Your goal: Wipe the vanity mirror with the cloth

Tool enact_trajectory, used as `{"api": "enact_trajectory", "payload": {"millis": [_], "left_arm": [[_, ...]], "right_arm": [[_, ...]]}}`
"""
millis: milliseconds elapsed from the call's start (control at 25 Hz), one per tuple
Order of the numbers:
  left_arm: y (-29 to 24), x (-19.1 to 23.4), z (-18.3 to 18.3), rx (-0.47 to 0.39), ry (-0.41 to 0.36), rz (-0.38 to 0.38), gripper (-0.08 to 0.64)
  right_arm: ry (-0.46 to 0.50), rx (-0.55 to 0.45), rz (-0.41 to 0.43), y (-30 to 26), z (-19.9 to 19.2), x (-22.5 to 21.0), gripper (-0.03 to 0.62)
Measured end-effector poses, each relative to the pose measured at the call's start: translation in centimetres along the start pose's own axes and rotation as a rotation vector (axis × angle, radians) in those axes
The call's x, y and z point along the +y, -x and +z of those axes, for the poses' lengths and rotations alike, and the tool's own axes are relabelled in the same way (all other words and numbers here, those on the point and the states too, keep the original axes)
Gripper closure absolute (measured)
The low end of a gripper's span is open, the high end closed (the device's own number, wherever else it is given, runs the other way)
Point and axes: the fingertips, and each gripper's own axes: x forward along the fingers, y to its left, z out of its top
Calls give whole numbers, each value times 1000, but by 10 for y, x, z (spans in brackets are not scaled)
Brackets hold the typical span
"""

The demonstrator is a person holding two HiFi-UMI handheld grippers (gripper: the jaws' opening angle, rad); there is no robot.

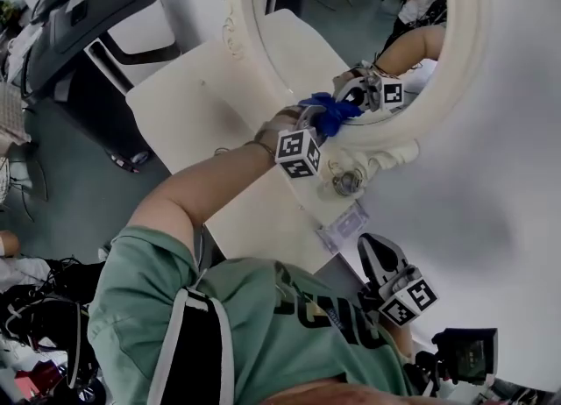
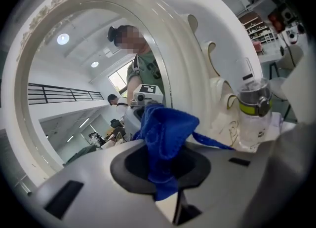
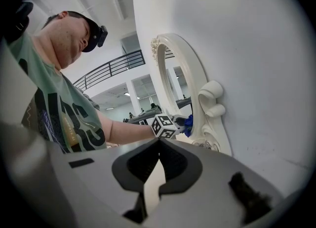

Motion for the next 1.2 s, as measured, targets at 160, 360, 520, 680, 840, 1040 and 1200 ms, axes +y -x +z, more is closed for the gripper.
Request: {"api": "enact_trajectory", "payload": {"millis": [160, 360, 520, 680, 840, 1040, 1200], "left_arm": [[12, 32, -9, 15, 95, -3, 480], [72, 226, 3, -20, 194, 316, 480], [133, 362, 62, -68, 130, 553, 480], [158, 434, 98, -68, 135, 652, 480], [149, 450, 105, -26, 141, 664, 479], [138, 448, 105, 0, 103, 660, 480], [140, 449, 107, -7, 96, 658, 483]], "right_arm": [[6, -28, -2, 8, 4, 2, 580], [26, -70, -17, 11, 10, -9, 580], [33, -101, -19, 15, 13, -15, 580], [31, -118, -20, 18, 14, -16, 580], [33, -124, -15, 17, 13, -17, 580], [24, -125, -17, 21, 10, -20, 580], [23, -112, -13, 20, 8, -18, 580]]}}
